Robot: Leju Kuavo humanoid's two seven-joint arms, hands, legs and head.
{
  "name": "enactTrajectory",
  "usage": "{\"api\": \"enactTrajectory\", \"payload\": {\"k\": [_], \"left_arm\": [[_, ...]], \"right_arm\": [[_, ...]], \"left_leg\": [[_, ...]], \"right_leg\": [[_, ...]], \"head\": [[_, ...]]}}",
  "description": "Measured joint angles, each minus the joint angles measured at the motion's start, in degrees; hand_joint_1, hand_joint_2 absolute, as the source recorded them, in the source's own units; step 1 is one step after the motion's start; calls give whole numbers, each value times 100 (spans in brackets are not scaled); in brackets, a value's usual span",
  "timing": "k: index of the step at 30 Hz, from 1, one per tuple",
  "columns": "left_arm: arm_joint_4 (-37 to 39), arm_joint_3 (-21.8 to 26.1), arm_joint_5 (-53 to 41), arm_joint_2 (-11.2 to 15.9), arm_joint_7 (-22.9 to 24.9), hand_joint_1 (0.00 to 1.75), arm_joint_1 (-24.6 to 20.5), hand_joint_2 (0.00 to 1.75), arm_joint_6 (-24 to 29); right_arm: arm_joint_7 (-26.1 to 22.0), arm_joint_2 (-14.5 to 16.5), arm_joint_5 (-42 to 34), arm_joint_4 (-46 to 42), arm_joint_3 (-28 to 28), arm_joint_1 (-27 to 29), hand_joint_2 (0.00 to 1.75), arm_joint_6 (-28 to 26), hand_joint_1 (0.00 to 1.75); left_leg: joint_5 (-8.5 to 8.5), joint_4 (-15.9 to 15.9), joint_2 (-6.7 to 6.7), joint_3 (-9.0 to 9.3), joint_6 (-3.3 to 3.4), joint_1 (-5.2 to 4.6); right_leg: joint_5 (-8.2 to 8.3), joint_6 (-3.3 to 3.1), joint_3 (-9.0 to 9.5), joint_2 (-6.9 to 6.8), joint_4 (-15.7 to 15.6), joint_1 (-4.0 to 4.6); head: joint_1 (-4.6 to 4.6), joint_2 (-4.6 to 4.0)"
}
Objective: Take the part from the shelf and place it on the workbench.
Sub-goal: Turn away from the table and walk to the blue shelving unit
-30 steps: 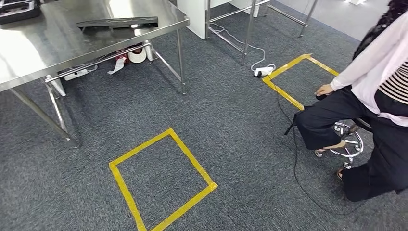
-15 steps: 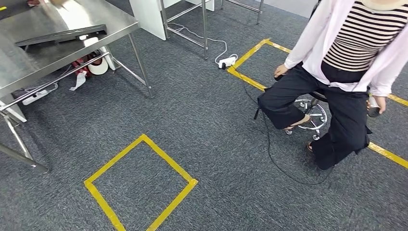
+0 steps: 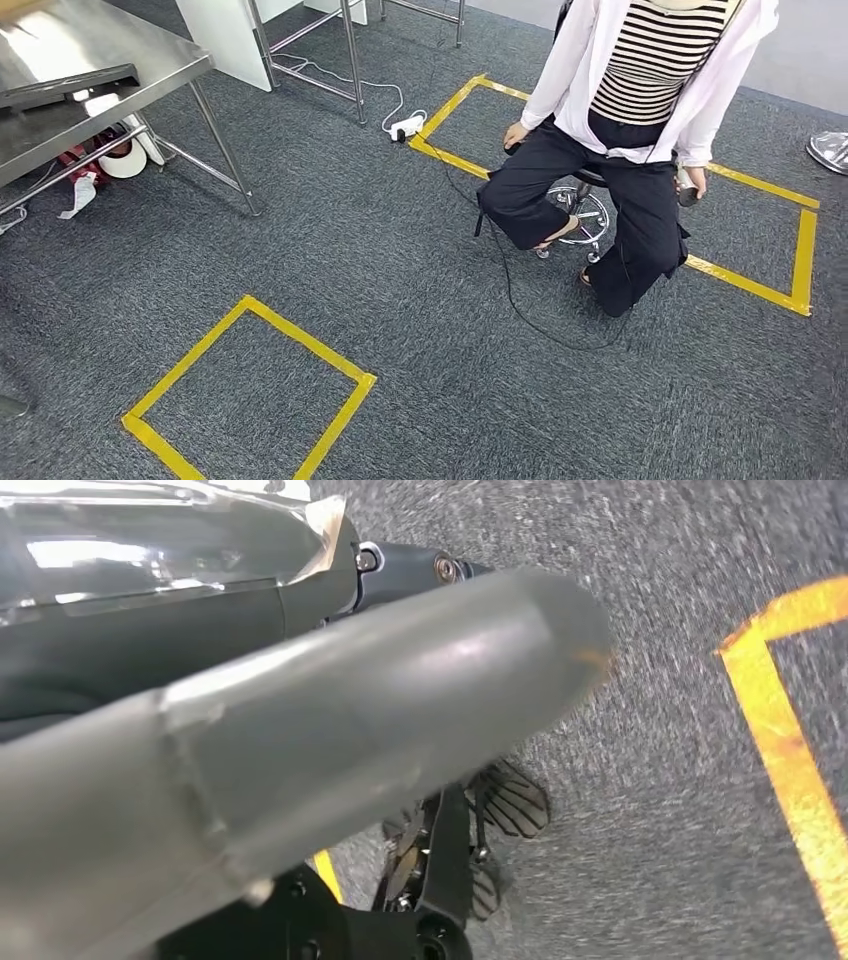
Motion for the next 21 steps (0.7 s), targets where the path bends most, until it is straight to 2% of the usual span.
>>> {"api": "enactTrajectory", "payload": {"k": [1,2,3,4,5,6,7,8,10,11,13,15,16,17,18,19,20,21], "left_arm": [[0,-1,-11,-2,-2,0,3,0,-13],[0,-2,-22,-5,-2,0,4,0,-26],[0,-4,-29,-8,-1,0,4,0,-36],[0,-7,-36,-10,-1,0,2,0,-42],[0,-10,-44,-13,0,0,1,0,-46],[0,-13,-55,-12,2,0,0,0,-50],[0,-16,-66,-9,3,0,-1,0,-53],[0,-20,-76,-5,5,0,-6,0,-55],[0,-31,-87,-2,9,0,-22,0,-55],[0,-42,-91,-2,10,0,-30,0,-55],[0,-59,-94,1,14,0,-34,0,-55],[1,-66,-98,2,21,0,-21,0,-55],[2,-67,-101,2,24,0,-12,0,-55],[2,-68,-105,2,27,0,-4,0,-55],[2,-68,-110,2,29,0,1,0,-54],[2,-69,-118,3,31,0,2,0,-54],[2,-70,-126,3,32,0,2,0,-53],[2,-74,-132,5,34,0,1,0,-53]], "right_arm": [[1,-2,-14,0,-9,-1,0,0,0],[1,-5,-27,0,-21,6,0,-1,0],[2,-10,-38,0,-34,17,0,-3,0],[2,-17,-48,0,-50,26,0,-5,0],[3,-25,-56,0,-66,29,0,-8,0],[3,-26,-62,0,-80,24,0,-10,0],[3,-24,-67,0,-93,16,0,-13,0],[3,-21,-70,0,-103,13,0,-14,0],[3,-21,-74,0,-121,25,0,-16,0],[3,-24,-75,0,-128,34,0,-16,0],[3,-26,-81,0,-136,38,0,-18,0],[1,-23,-90,0,-139,31,0,-21,0],[0,-21,-96,0,-140,30,0,-22,0],[-1,-20,-100,0,-142,34,0,-23,0],[-2,-21,-105,0,-146,42,0,-23,0],[-2,-22,-108,0,-152,50,0,-22,0],[-2,-23,-110,0,-161,54,0,-22,0],[-2,-20,-112,0,-171,55,0,-22,0]], "left_leg": [[0,1,94,-9,-1,1],[-2,2,182,-14,-5,3],[-6,4,265,-13,-14,8],[-14,7,342,-6,-30,15],[-27,21,412,7,-57,19],[-52,41,477,16,-97,12],[-77,64,538,24,-141,2],[-97,86,591,31,-181,-11],[-109,97,685,46,-237,-11],[-129,114,684,48,-269,9],[-363,389,427,-55,-330,53],[-802,1121,81,-379,-358,73],[-980,1528,13,-569,-357,73],[-1067,1818,-14,-709,-351,73],[-1035,1907,-24,-757,-342,74],[-891,1763,-33,-693,-328,75],[-678,1438,-71,-540,-313,80],[-463,1049,-196,-357,-298,90]], "right_leg": [[-143,23,-161,-36,358,-20],[-208,65,-237,-54,566,-42],[-181,127,-192,-76,546,-67],[-75,200,-22,-120,284,-96],[73,269,246,-229,-166,-122],[208,300,493,-359,-589,-126],[307,285,666,-450,-904,-125],[361,242,750,-505,-1070,-112],[390,124,714,-415,-1086,-87],[401,81,708,-359,-1089,-103],[441,-17,693,-244,-1104,-136],[480,-96,663,-126,-1107,-130],[492,-118,641,-61,-1106,-114],[502,-131,626,10,-1104,-101],[511,-138,618,83,-1102,-92],[518,-135,618,157,-1100,-88],[525,-125,621,231,-1098,-86],[535,-108,619,304,-1094,-85]], "head": [[17,0],[21,0],[25,0],[29,0],[30,0],[36,0],[34,0],[28,0],[10,0],[6,0],[-12,0],[-41,0],[-47,0],[-50,0],[-50,0],[-49,0],[-50,0],[-53,0]]}}
